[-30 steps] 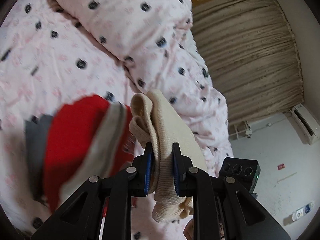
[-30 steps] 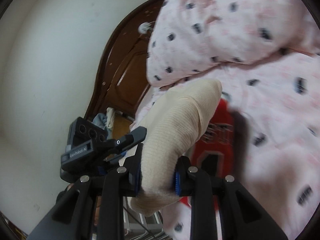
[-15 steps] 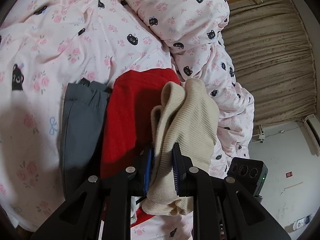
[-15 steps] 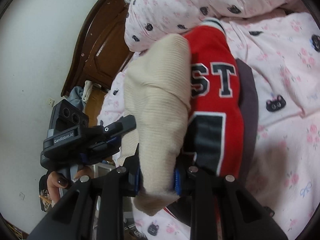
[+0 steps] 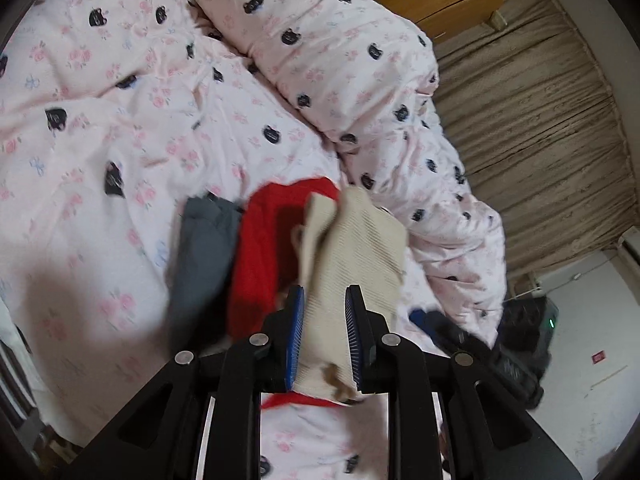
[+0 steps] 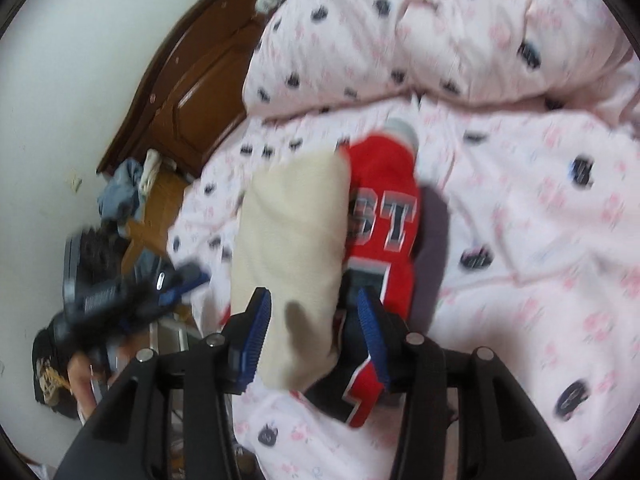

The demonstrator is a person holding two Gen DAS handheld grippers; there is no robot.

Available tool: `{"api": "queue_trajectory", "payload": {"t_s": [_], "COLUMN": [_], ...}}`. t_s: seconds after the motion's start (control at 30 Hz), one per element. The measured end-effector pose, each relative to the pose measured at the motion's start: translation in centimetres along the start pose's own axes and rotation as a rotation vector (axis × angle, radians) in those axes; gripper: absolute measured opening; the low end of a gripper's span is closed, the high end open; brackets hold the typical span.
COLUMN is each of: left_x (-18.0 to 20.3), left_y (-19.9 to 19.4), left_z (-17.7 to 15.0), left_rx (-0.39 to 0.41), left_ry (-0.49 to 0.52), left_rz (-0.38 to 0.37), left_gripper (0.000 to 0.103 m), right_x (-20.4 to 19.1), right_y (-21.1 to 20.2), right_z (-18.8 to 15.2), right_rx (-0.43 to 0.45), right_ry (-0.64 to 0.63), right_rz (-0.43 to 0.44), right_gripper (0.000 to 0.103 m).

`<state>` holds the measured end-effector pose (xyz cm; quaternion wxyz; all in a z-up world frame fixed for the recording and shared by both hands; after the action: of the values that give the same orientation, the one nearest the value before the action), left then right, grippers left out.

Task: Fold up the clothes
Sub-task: 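Carry the beige bundle with the right tool onto the red jersey, then open the right tool and release the bundle on the jersey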

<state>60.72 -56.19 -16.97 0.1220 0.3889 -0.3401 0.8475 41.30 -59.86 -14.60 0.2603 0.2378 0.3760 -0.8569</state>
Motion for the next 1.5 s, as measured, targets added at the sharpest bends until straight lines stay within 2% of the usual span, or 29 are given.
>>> {"api": "queue_trajectory", "payload": {"t_s": [0.13, 0.27, 0.4, 0.43, 0.47, 0.53, 0.7, 0.9, 0.93, 1.03, 1.1, 1.17, 1.2, 1.23, 1.27, 1.3, 1.37, 1.5], "left_x": [2.3, 1.5, -0.6, -1.0, -1.3, -1.5, -1.3, -1.2, -1.3, -0.9, -0.3, 0.3, 0.6, 1.0, 1.4, 1.9, 3.1, 3.9], "left_y": [1.3, 3.2, 4.6, 4.8, 5.0, 5.2, 5.3, 5.3, 5.2, 4.7, 4.1, 3.0, 2.2, 1.4, 0.5, -0.3, -1.7, -4.6], "left_z": [-2.8, -4.4, -5.5, -5.8, -6.1, -6.2, -6.1, -6.1, -6.1, -5.9, -5.6, -5.1, -4.7, -4.4, -4.0, -3.9, -3.9, -4.8], "left_rx": [-0.033, -0.031, -0.031, -0.036, -0.043, -0.047, -0.041, -0.037, -0.036, -0.026, -0.001, 0.053, 0.093, 0.139, 0.190, 0.230, 0.284, 0.312], "left_ry": [-0.041, -0.070, -0.034, -0.023, -0.013, 0.003, 0.034, 0.034, 0.026, 0.014, 0.046, 0.127, 0.191, 0.259, 0.330, 0.384, 0.462, 0.534], "left_rz": [-0.050, 0.002, 0.065, 0.070, 0.072, 0.072, 0.084, 0.078, 0.072, 0.047, 0.042, 0.087, 0.135, 0.187, 0.241, 0.265, 0.276, 0.336], "left_gripper": [0.018, 0.018, 0.018, 0.018, 0.018, 0.018, 0.018, 0.018, 0.018, 0.018, 0.018, 0.022, 0.028, 0.047, 0.067, 0.072, 0.072, 0.073], "right_x": [0.1, 0.0, 0.4, 0.6, 0.7, 0.8, 0.5, -0.1, 0.2, 0.7, 0.7, 0.7, 0.6, 0.5, 0.3, -0.1, -0.8, -1.9], "right_y": [1.0, 3.1, 5.3, 5.8, 6.2, 6.6, 6.4, 6.6, 6.9, 7.0, 5.7, 3.4, 2.1, 0.8, -0.3, -1.1, -2.6, -5.6], "right_z": [3.3, 5.0, 4.9, 4.8, 4.6, 4.6, 5.7, 6.8, 6.5, 5.9, 6.4, 7.3, 7.6, 7.7, 7.5, 7.1, 5.8, 1.9], "right_rx": [0.022, 0.020, -0.018, -0.028, -0.035, -0.043, -0.024, -0.020, -0.034, -0.052, -0.003, 0.069, 0.106, 0.138, 0.157, 0.161, 0.168, 0.180], "right_ry": [0.067, 0.108, 0.124, 0.118, 0.108, 0.099, 0.071, 0.022, 0.019, 0.013, -0.017, -0.082, -0.122, -0.157, -0.187, -0.213, -0.261, -0.380], "right_rz": [0.011, -0.002, -0.038, -0.051, -0.061, -0.071, -0.086, -0.116, -0.127, -0.157, -0.179, -0.245, -0.283, -0.318, -0.340, -0.347, -0.357, -0.405], "right_gripper": [0.047, 0.047, 0.047, 0.044, 0.031, 0.014, 0.006, 0.006, 0.010, 0.012, 0.026, 0.071, 0.079, 0.084, 0.084, 0.084, 0.085, 0.085]}}
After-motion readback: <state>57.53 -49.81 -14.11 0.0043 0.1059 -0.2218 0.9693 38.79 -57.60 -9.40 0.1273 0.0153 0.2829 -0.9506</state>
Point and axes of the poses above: each gripper's, at about its wrist camera, not at the fingertips, and y roughly the way its jaws point, x to its right, z to its top, the point moved 10 cm from there along y, roughly the way its jaws point, and after that the axes turned 13 degrees about x, right-handed, at the moved point
